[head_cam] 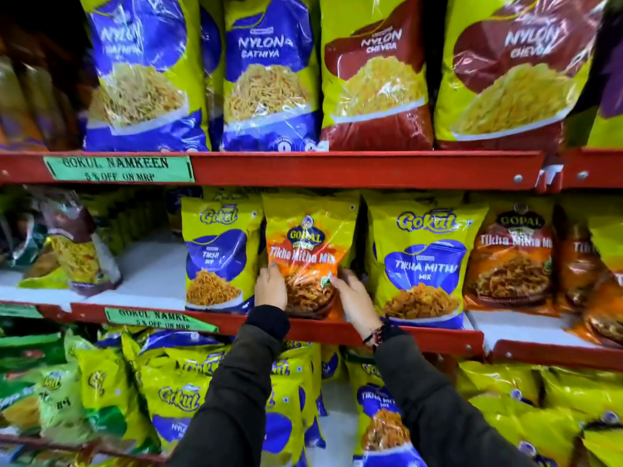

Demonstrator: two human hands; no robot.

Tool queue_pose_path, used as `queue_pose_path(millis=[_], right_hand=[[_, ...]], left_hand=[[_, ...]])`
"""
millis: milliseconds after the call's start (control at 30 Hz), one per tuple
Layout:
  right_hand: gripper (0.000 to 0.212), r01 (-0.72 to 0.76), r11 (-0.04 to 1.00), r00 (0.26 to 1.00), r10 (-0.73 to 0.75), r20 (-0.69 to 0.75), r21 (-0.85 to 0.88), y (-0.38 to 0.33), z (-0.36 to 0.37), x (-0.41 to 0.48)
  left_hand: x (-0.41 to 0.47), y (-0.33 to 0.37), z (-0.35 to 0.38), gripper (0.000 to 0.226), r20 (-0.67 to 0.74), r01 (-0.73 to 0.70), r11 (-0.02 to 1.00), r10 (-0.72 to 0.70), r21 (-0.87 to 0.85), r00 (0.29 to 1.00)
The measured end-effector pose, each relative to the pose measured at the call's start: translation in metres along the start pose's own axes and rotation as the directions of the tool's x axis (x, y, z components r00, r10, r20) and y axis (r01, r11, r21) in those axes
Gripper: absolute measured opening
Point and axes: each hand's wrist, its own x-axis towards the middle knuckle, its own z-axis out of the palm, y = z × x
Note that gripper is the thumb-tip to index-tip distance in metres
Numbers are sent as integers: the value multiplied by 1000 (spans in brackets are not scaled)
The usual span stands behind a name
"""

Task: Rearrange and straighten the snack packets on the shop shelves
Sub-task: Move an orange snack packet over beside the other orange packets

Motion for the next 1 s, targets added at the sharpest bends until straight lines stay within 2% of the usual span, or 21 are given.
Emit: queue_pose_path(millis=[100,200,300,400,500,667,767,900,1000], right_hand=[[68,68,995,997,-70,-25,-72,-7,6,-12],[51,138,982,986,-149,-81,-130,-16,1,-20],[42,226,971,962,-234,-141,-74,-32,-6,-34],[34,297,953,940,-280,-197,62,-46,-18,-57],[29,314,930,936,-270,-225,190,-55,-35,-82],[22,249,941,948,-187,-258,231,-45,-68,-124],[14,225,943,941,-145,-305,246,-32,-90,-148],[9,189,942,933,-85,-350,276,-15,-122,-181],[8,175,935,923,-46,-382,309,-6,-146,-202]], left_hand=[[0,-3,0,49,-56,-2,995,-4,-105,998],[-9,-1,-1,40,-109,-90,987,75,-133,991],[-26,10,-3,37,-170,-187,966,157,-180,973],[-50,26,-5,33,-197,-258,928,209,-268,958],[-73,30,-8,22,-186,-283,886,229,-367,956],[-115,8,8,26,-76,-241,865,232,-440,970],[-145,0,26,29,-123,-245,875,213,-417,969],[-180,-2,51,10,-150,-202,845,145,-495,978],[-209,-4,68,12,-175,-187,831,110,-523,978]])
